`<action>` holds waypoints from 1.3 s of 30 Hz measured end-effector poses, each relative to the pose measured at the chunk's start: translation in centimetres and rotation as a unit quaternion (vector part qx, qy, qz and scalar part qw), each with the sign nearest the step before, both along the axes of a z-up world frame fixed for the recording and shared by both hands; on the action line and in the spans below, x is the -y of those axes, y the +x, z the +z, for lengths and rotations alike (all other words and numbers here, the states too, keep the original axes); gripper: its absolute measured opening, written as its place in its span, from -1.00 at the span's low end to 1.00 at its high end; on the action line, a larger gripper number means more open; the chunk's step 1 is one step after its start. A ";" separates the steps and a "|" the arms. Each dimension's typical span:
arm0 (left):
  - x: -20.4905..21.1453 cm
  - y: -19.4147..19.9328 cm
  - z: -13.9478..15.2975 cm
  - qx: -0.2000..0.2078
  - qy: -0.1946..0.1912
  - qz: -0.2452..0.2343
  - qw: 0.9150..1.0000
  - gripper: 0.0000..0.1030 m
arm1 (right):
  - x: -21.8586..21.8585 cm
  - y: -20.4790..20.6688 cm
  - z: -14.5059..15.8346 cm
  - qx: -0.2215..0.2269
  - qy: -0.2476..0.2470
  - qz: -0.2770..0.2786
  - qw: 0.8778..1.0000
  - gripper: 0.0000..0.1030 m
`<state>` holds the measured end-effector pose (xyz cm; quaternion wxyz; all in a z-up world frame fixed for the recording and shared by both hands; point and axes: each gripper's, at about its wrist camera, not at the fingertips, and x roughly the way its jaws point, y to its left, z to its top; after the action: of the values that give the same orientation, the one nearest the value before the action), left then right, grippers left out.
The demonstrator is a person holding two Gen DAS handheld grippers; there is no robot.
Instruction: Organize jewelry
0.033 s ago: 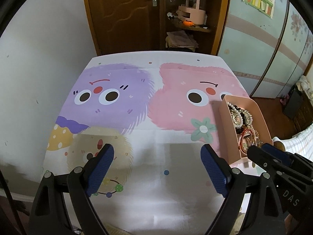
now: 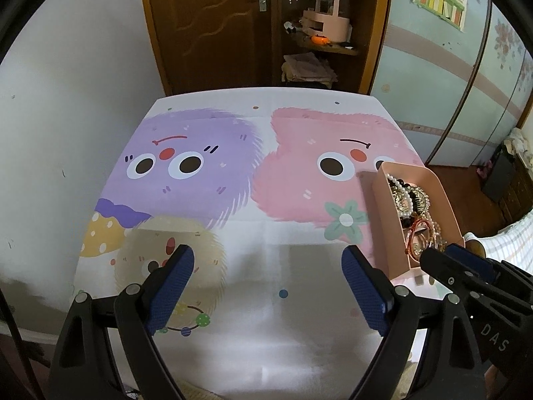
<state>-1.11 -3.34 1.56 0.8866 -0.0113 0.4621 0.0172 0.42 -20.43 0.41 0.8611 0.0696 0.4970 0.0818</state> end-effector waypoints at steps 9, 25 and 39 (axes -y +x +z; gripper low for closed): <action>0.2 -0.6 0.3 0.004 0.006 -0.001 1.000 0.73 | -0.2 -0.6 0.4 0.003 0.001 0.001 1.000 -0.26; 0.6 -1.3 0.9 0.013 0.012 -0.003 1.000 0.74 | -0.3 -1.3 0.9 0.010 -0.002 0.003 1.000 -0.26; 0.6 -1.4 1.0 0.013 0.012 -0.003 1.000 0.74 | -0.5 -1.5 1.2 0.012 -0.003 0.002 1.000 -0.26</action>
<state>-2.53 -3.96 2.53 0.8927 0.0001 0.4501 0.0200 -1.10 -19.92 1.57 0.8669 0.0650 0.4872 0.0830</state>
